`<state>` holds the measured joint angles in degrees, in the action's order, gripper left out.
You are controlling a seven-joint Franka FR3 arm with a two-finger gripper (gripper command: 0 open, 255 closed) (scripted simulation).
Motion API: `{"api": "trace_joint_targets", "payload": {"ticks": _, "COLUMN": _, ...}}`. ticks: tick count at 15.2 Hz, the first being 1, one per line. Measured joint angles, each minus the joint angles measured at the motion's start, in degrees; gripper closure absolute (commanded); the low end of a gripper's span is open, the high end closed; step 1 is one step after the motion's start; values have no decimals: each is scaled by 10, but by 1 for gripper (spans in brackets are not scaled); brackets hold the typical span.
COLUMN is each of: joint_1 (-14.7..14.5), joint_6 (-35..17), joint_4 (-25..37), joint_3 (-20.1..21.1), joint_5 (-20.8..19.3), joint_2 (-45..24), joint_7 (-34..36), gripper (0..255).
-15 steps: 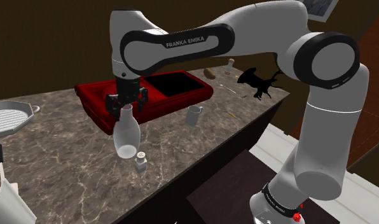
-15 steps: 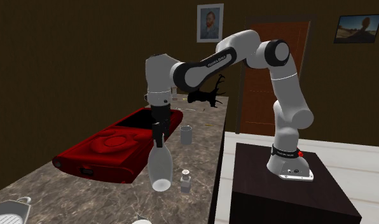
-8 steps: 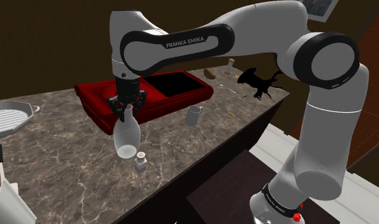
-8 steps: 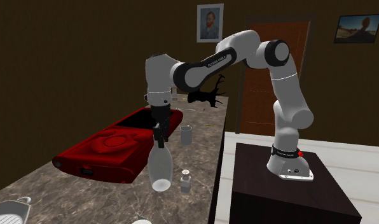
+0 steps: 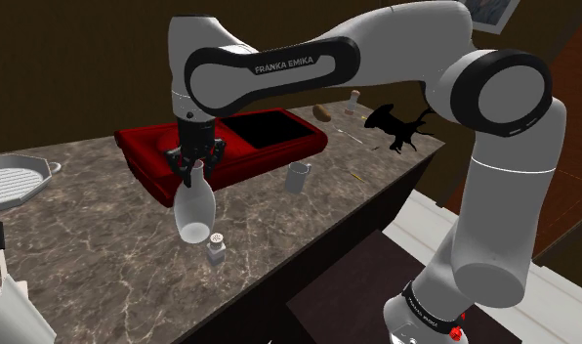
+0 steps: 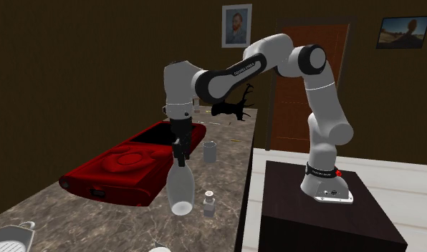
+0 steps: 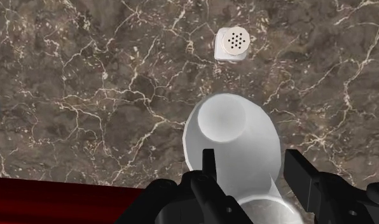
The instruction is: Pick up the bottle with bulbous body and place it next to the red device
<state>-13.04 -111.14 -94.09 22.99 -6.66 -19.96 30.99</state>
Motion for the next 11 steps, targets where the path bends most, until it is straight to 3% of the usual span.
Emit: {"api": "trace_joint_targets", "payload": {"ticks": 11, "joint_1": -1, "joint_6": 72, "joint_4": 59, "joint_3": 3, "joint_5": 7, "joint_2": 14, "joint_7": -4, "gripper": 255}}
